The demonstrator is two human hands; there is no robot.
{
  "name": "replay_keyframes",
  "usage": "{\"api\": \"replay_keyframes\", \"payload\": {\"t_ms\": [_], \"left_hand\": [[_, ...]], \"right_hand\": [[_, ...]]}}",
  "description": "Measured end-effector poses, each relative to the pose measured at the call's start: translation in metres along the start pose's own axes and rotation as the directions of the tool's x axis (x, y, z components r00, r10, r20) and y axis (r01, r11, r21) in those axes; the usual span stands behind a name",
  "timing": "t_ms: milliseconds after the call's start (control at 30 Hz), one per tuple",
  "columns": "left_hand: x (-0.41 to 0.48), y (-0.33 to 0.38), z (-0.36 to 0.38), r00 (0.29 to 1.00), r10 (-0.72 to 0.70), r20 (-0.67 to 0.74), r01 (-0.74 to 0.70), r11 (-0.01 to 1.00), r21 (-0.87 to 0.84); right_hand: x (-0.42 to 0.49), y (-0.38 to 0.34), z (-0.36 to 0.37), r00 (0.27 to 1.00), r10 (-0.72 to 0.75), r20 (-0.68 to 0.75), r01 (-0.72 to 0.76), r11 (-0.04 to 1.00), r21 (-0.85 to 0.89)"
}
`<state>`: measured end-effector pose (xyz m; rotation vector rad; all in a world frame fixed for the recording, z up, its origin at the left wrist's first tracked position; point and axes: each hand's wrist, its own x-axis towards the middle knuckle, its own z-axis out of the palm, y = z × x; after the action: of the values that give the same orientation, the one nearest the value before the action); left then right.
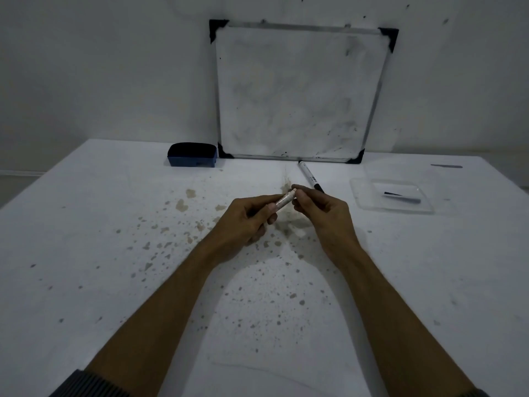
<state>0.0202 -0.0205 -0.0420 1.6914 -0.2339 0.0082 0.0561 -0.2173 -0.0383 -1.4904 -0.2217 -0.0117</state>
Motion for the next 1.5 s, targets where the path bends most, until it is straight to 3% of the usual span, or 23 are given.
{"api": "replay_keyframes", "payload": {"t_ms": [400,567,700,767,900,1000,1067,1100,1167,1233,1400,1500], "left_hand": [[0.001,-0.001,-0.008,0.999,-0.017,0.033,0.015,0.997,0.069],[0.001,0.008,0.003,0.989,-0.138,-0.044,0.139,0.990,0.026],[-0.012,0.025,-0.015,0.989,-0.132,-0.060,0.143,0.955,0.261],[-0.023,0.027,-0.030,0.983,-0.099,-0.153,0.146,0.928,0.343],[-0.041,0.016,-0.046,0.940,-0.106,-0.325,0.216,0.921,0.324],[-0.037,0.012,-0.054,0.874,-0.080,-0.480,0.269,0.901,0.339],[-0.023,0.011,-0.061,0.829,-0.027,-0.559,0.307,0.857,0.414],[-0.013,0.010,-0.065,0.811,0.004,-0.585,0.322,0.831,0.453],[0.012,0.007,-0.070,0.788,0.060,-0.613,0.358,0.766,0.534],[0.037,0.002,-0.074,0.778,0.089,-0.621,0.404,0.687,0.604],[0.070,-0.025,-0.073,0.744,0.099,-0.661,0.481,0.606,0.633],[0.072,-0.035,-0.071,0.726,0.143,-0.673,0.471,0.609,0.638]], "right_hand": [[-0.003,0.000,0.001,0.998,-0.006,0.066,0.011,0.998,-0.066],[-0.004,-0.003,0.021,0.995,0.018,0.094,-0.019,1.000,0.003],[0.002,-0.005,0.042,1.000,0.008,0.016,-0.008,1.000,0.011],[0.010,-0.008,0.051,1.000,0.018,0.020,-0.018,1.000,-0.010],[0.025,-0.010,0.080,0.991,0.050,0.125,-0.041,0.997,-0.072],[0.034,0.001,0.100,0.987,0.053,0.148,-0.022,0.979,-0.204],[0.038,0.014,0.099,0.999,-0.022,0.040,0.038,0.896,-0.443],[0.038,0.020,0.094,0.995,-0.097,-0.008,0.073,0.793,-0.605],[0.036,0.032,0.082,0.980,-0.198,0.013,0.115,0.512,-0.851],[0.034,0.041,0.075,0.976,-0.206,0.067,0.143,0.381,-0.913],[0.039,0.047,0.074,0.971,-0.227,0.070,0.153,0.371,-0.916],[0.044,0.048,0.072,0.973,-0.222,0.068,0.151,0.377,-0.914]]}}
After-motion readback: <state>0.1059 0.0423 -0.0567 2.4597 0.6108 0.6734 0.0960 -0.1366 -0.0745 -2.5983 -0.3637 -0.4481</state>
